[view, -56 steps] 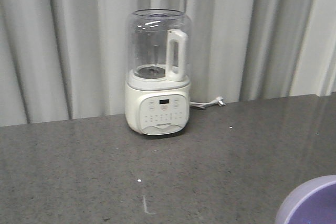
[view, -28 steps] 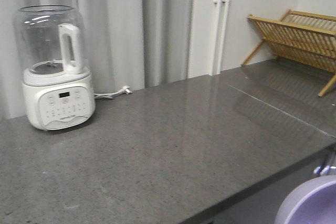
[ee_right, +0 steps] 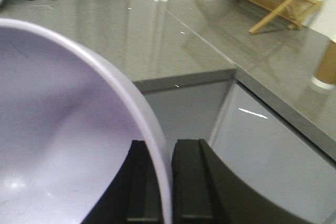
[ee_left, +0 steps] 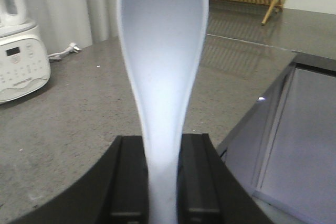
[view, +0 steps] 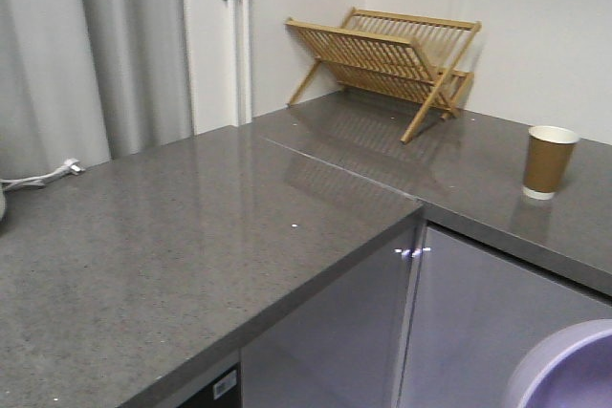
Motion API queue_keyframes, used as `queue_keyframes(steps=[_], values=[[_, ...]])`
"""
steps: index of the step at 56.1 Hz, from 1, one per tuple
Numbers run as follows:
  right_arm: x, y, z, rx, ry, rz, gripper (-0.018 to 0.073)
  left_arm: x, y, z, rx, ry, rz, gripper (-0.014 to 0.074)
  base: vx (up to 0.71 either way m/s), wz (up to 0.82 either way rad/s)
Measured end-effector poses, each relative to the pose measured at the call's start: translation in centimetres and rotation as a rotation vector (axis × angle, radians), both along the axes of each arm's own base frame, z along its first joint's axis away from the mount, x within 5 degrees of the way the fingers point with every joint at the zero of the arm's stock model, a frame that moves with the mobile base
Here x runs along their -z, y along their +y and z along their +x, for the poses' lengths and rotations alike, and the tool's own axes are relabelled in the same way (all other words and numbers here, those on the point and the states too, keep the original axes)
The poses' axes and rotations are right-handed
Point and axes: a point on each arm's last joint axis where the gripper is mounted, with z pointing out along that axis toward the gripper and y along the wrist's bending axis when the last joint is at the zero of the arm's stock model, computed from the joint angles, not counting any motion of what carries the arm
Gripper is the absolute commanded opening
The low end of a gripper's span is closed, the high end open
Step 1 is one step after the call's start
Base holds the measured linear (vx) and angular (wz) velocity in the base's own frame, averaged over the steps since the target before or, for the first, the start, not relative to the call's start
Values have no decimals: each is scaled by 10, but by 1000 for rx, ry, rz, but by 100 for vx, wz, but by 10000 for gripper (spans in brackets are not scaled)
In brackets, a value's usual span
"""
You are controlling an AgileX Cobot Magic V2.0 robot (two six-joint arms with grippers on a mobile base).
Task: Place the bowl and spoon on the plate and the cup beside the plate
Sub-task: 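Drive the base holding spoon and bowl to the pale blue plate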
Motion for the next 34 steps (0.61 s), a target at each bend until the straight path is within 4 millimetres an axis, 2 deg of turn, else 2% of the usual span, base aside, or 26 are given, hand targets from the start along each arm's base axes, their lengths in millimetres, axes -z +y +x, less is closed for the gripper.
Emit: queue_keyframes(steps=[34], values=[[0,0,0,0,0,0,-9,0,0,0,0,0,0,0,-2,-57]])
